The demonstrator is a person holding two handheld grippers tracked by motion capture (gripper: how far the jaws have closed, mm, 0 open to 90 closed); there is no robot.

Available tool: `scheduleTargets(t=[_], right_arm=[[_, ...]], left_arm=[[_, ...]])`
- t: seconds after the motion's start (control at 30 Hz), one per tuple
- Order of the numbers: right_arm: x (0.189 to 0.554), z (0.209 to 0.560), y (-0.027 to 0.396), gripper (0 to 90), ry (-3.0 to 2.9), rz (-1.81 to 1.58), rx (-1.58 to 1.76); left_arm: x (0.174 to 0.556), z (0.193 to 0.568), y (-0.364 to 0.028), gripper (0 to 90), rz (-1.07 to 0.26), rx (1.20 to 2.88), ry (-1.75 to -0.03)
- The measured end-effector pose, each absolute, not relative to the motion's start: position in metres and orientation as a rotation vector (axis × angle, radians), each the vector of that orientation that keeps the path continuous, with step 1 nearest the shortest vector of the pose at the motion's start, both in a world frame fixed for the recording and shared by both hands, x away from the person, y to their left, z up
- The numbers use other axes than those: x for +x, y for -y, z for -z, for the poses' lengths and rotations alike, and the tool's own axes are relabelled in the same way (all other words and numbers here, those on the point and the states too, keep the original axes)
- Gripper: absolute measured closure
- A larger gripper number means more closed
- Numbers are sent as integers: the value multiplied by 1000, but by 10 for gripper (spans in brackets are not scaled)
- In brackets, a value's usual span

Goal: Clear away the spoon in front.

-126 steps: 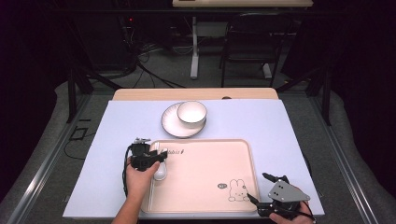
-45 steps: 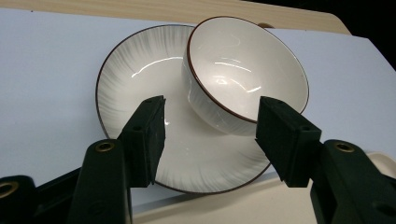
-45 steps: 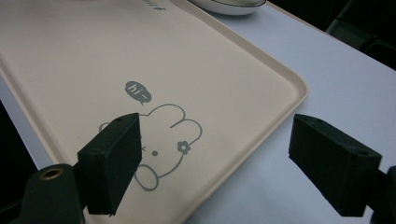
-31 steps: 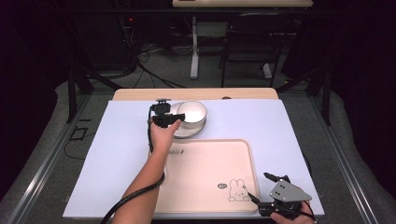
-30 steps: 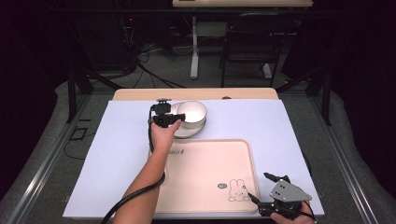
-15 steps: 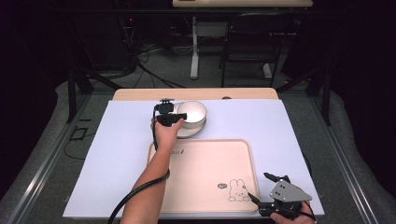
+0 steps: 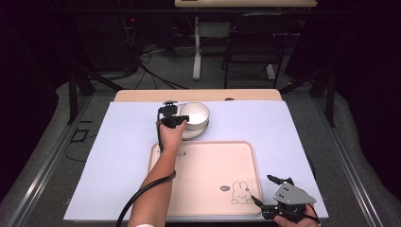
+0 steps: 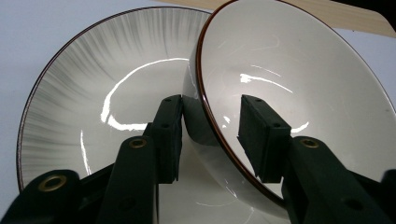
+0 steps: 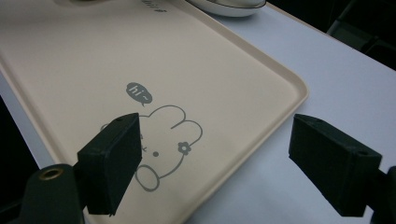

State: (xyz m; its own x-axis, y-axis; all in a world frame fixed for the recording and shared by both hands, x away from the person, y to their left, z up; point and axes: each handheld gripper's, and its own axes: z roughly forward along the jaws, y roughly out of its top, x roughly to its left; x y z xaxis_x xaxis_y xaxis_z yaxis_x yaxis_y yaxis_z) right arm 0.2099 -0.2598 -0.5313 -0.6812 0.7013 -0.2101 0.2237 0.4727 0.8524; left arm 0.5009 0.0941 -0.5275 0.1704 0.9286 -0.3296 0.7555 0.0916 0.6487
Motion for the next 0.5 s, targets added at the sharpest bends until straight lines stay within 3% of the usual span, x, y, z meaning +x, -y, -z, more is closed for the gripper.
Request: scheduleTargets(t=[0.5], right_arm=[[210,532,260,168,-2175,-1147,764]], left_arm=[[509,529,-93,759,-309,1703,-1650]])
